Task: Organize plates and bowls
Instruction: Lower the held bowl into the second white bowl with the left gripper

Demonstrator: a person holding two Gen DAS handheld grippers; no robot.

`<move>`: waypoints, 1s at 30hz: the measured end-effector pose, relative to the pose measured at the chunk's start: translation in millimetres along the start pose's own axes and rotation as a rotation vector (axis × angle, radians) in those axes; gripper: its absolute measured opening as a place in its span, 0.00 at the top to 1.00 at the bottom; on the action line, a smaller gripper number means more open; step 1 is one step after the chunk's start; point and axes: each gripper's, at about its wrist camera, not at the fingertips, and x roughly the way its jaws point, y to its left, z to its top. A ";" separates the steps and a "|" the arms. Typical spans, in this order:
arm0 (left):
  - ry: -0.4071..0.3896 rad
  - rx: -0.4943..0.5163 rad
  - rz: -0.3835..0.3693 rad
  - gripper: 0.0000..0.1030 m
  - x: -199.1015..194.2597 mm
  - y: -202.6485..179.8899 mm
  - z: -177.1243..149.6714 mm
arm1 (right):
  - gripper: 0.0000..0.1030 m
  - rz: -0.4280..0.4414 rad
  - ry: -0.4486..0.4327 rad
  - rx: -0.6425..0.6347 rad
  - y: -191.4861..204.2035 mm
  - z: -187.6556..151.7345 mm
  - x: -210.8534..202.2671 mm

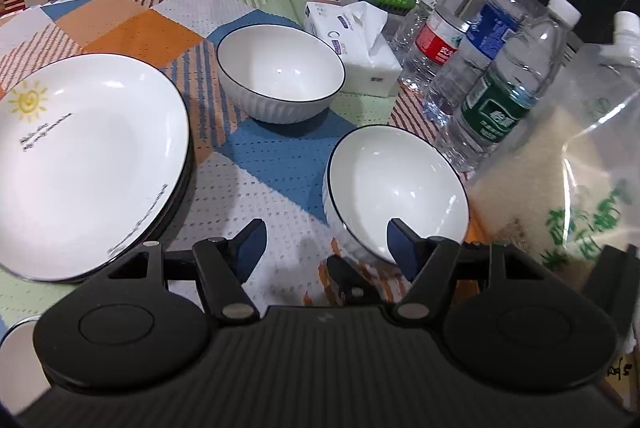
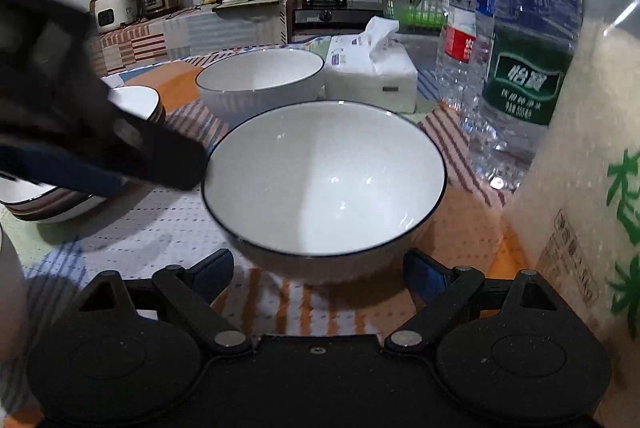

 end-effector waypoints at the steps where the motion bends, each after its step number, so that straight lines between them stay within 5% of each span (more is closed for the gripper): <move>1: -0.005 -0.011 -0.005 0.36 3.0 0.6 2.1 | 0.09 0.010 -0.007 -0.006 -1.1 1.0 0.4; 6: -0.039 -0.144 -0.025 0.41 15.5 11.9 8.0 | 0.08 -0.024 -0.027 -0.094 1.7 -0.6 7.1; 9: 0.001 -0.174 -0.042 0.55 29.0 12.7 10.7 | 0.08 -0.014 -0.033 -0.109 3.4 0.6 8.6; 16: -0.010 -0.067 -0.034 0.71 38.8 -4.9 8.3 | 0.08 -0.005 -0.041 -0.103 -2.0 6.6 14.7; 19: -0.003 -0.034 0.009 0.88 39.8 -6.1 9.4 | 0.08 0.007 -0.046 -0.100 -3.8 5.9 14.5; 30: 0.022 0.112 0.132 0.89 -4.2 -16.9 11.6 | 0.09 0.085 -0.097 -0.130 6.4 5.7 -6.2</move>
